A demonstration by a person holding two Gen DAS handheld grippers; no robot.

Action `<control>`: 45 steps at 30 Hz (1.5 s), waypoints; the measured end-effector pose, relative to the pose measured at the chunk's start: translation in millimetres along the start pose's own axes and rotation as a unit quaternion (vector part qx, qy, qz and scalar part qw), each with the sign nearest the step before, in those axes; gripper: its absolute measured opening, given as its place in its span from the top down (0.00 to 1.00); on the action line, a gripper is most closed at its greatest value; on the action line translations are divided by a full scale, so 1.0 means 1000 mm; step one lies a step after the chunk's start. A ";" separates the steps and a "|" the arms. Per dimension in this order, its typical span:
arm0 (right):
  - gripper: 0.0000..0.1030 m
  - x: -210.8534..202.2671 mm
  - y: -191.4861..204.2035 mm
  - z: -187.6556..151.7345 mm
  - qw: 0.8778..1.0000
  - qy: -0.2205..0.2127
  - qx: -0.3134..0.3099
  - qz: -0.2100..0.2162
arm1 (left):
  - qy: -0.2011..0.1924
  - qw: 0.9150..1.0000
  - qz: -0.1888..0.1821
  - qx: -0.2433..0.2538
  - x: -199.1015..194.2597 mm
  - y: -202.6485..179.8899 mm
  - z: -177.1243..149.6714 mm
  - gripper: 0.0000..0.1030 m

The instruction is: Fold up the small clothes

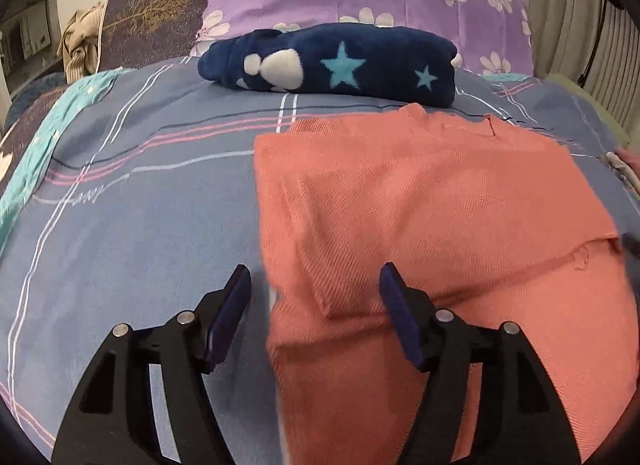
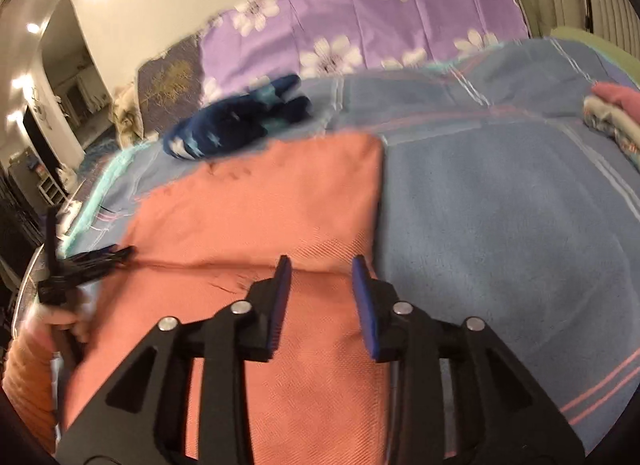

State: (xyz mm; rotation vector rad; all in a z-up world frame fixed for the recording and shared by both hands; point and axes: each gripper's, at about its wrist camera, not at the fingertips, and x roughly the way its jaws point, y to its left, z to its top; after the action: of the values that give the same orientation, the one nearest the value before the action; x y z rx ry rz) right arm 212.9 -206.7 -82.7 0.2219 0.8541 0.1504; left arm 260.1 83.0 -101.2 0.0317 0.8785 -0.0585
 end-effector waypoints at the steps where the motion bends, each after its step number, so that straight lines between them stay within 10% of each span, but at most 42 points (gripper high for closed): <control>1: 0.70 0.011 -0.006 -0.003 1.000 0.017 0.012 -0.003 | 0.004 1.000 -0.002 -0.005 -0.003 0.002 -0.005 0.29; 15: 0.69 -0.053 -0.028 -0.063 0.997 0.018 0.042 0.055 | 0.024 0.996 -0.086 0.009 -0.084 0.004 -0.109 0.21; 33: 0.65 -0.163 -0.050 -0.195 0.968 0.074 0.081 0.223 | 0.001 0.968 -0.250 -0.029 -0.183 0.009 -0.235 0.21; 45: 0.62 -0.168 -0.045 -0.203 0.954 0.107 0.101 0.261 | 0.014 0.958 -0.277 -0.074 -0.186 0.022 -0.249 0.50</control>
State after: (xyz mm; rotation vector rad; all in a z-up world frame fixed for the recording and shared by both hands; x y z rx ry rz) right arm -48.3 -259.7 -101.0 0.6322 1.0136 0.5911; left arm -48.3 125.3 -116.4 -0.3574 0.8960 -0.5183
